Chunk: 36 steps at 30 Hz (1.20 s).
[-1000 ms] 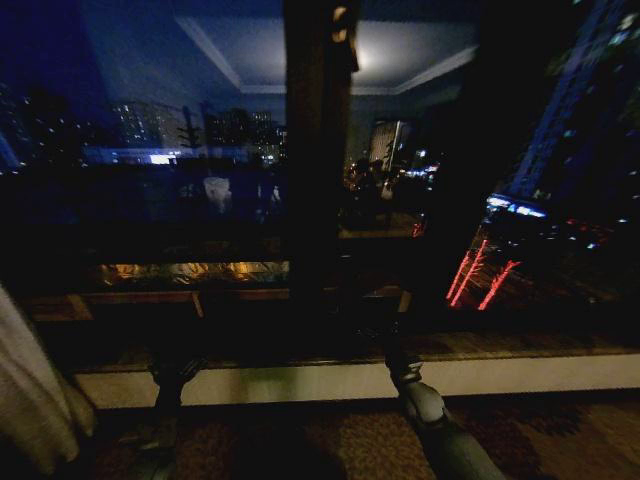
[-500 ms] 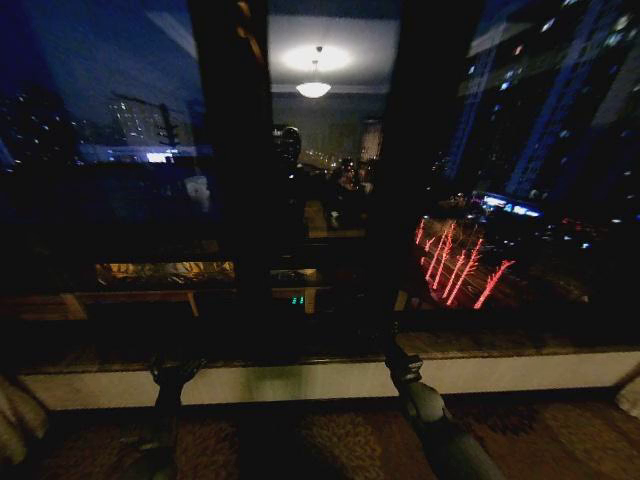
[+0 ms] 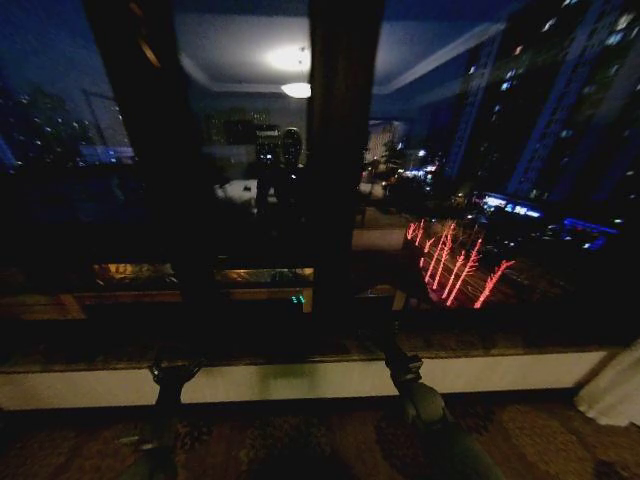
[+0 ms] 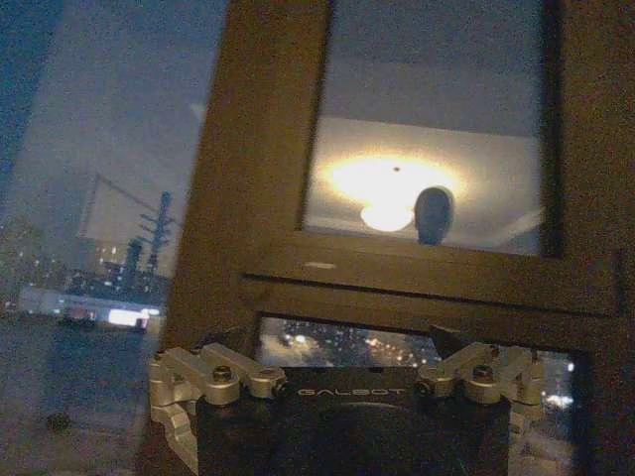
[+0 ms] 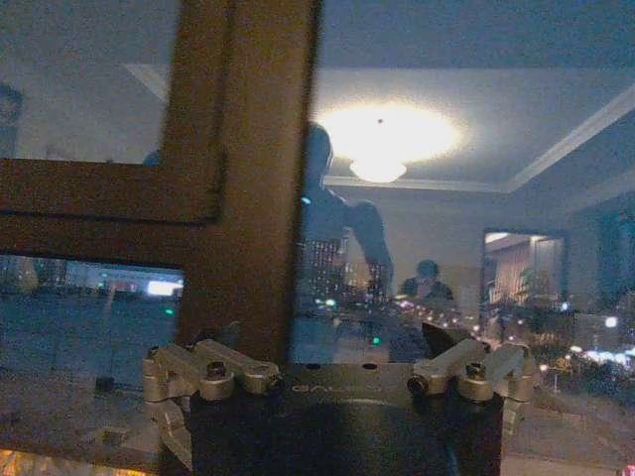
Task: Open the curtains by pulling them apart, changing their state from closed to fully open.
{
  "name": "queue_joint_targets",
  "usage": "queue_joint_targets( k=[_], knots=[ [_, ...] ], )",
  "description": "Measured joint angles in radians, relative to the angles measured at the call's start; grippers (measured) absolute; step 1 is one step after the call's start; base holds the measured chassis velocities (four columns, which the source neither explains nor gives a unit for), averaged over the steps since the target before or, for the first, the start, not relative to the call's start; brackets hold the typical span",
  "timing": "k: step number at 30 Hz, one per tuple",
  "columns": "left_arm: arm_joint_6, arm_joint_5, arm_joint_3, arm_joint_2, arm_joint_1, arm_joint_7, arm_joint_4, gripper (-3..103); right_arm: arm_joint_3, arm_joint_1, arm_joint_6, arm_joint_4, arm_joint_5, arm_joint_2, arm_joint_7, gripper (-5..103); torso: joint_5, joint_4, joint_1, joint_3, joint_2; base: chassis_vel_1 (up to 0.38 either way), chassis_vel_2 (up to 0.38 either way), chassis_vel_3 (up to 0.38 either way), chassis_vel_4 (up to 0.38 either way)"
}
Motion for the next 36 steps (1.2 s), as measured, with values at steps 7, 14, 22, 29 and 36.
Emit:
queue_joint_targets(
  k=[7,14,22,29,36],
  knots=[
    [0.000,0.000,0.000,0.000,0.000,0.000,0.000,100,0.000,0.000,0.000,0.000,0.000,0.000,0.000,100,0.0005,0.0002,0.000,0.000,0.000,-0.075,-0.091,0.091,0.065],
    [0.000,0.000,-0.001,0.000,0.000,-0.001,0.000,100,-0.001,0.000,0.000,0.000,0.000,0.001,0.000,100,-0.0001,0.0008,0.000,0.000,0.000,0.025,0.039,-0.034,-0.040],
    [0.000,0.000,0.000,0.000,0.000,-0.001,0.000,100,0.000,0.000,0.000,0.000,0.000,0.000,0.000,100,0.0002,0.0003,0.000,0.000,0.000,-0.009,-0.020,0.007,0.003],
    [0.000,0.000,0.000,0.000,0.000,-0.001,0.000,100,0.000,0.000,0.000,0.000,0.000,0.000,0.000,100,-0.0002,0.0004,0.000,0.000,0.000,-0.030,-0.036,0.031,0.032],
    [0.000,0.000,0.000,0.000,0.000,-0.001,0.000,100,0.000,0.000,0.000,0.000,0.000,0.000,0.000,100,0.0004,0.0002,0.000,0.000,0.000,-0.079,-0.068,0.083,0.085]
  ],
)
